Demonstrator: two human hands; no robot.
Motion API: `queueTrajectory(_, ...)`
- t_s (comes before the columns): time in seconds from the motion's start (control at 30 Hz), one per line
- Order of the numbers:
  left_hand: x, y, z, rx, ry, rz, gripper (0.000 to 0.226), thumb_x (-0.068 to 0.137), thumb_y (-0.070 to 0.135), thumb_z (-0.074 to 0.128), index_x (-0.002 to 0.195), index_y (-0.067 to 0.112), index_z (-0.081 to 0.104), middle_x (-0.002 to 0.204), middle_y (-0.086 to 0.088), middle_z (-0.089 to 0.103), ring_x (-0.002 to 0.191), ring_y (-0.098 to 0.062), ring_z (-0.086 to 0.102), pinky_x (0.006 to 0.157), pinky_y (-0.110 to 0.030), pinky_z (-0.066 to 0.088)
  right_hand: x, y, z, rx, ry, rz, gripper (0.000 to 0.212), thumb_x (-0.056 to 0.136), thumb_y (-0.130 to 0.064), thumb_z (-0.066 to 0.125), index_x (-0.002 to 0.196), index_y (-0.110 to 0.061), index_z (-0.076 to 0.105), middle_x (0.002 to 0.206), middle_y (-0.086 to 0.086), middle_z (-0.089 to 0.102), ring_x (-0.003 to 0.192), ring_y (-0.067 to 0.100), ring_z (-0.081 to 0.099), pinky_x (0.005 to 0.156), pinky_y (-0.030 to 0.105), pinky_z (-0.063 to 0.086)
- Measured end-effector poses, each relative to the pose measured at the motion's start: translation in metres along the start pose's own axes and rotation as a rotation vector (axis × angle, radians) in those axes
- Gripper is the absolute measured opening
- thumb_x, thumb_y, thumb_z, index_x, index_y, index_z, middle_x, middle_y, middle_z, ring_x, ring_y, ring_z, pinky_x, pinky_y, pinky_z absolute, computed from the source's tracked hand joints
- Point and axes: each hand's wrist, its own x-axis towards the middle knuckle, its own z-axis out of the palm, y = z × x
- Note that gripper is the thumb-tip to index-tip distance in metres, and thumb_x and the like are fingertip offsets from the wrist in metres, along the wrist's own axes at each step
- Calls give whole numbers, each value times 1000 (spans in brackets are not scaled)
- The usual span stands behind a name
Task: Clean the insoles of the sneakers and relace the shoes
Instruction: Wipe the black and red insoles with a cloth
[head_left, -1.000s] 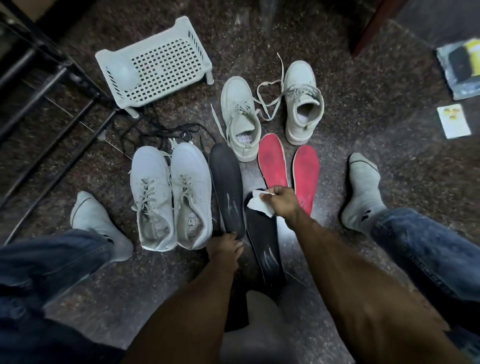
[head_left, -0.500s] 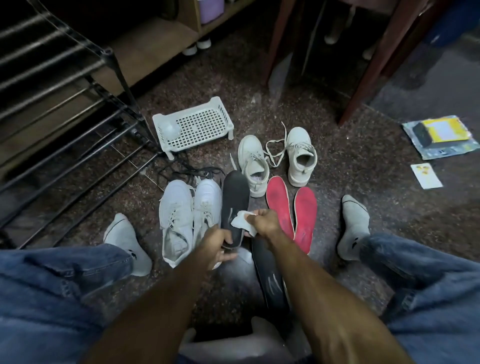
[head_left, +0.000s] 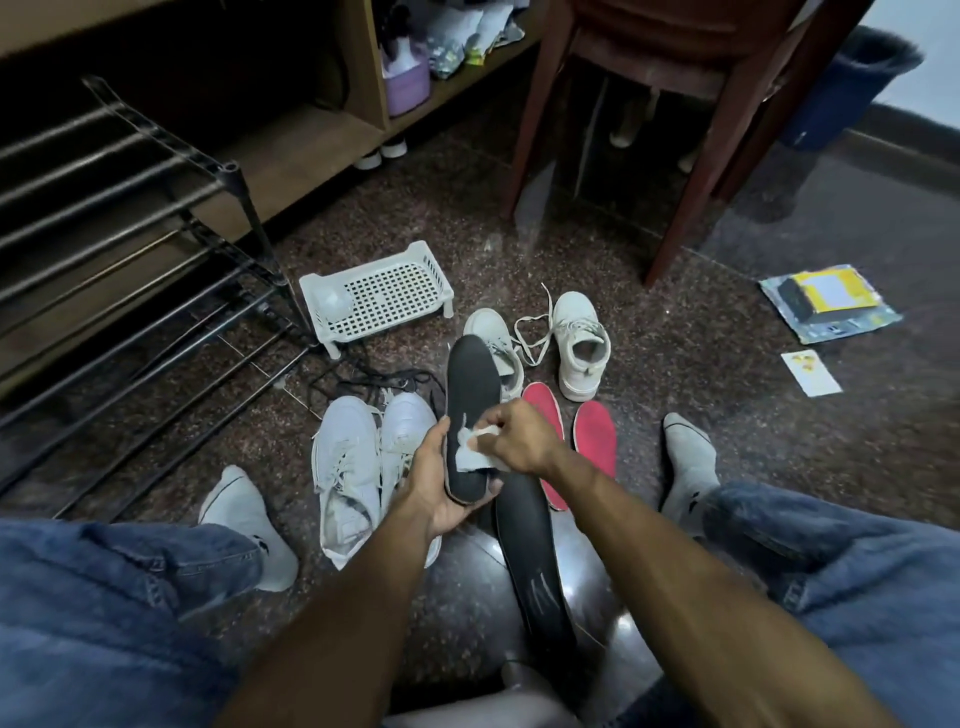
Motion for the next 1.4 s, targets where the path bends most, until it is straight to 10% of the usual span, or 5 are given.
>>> queueTrajectory(0.13,0,-4,2,-68,-45,18,48,95,51,42,108,14,70,110,-15,69,96,-29,63,81,-37,48,0,-17,-19,-159,275,-39,21,86,-19,62,104,-17,73,109,6,68,99,26,62,77,28,46)
queueTrajectory(0.33,2,2,-3,-148,-84,47,46,96,42,37,108,8,65,101,-16,67,88,-27,63,81,-38,47,-2,-12,0,-109,-223,-143,37,84,-7,63,121,-9,67,120,10,59,113,22,55,97,23,40)
queueTrajectory(1.03,-15,28,15,-113,-120,58,51,99,47,41,120,8,65,105,-15,70,91,-27,69,88,-37,51,-23,-50,-19,-591,-105,-474,20,89,-23,54,103,-19,68,110,0,65,100,27,62,69,27,34)
queueTrajectory(1.23,-19,26,27,2,-191,89,47,98,49,37,100,14,69,85,-6,69,67,-21,61,54,-27,45,15,-48,-56,-655,208,-230,25,92,-34,51,106,-22,68,111,3,63,102,32,61,75,35,45)
queueTrajectory(1.4,-14,34,18,-107,-198,120,49,98,46,41,118,9,66,102,-12,71,88,-25,68,81,-35,52,-29,-66,-26,-667,-69,-415,15,90,-29,53,90,-18,62,105,2,61,94,31,62,66,35,38)
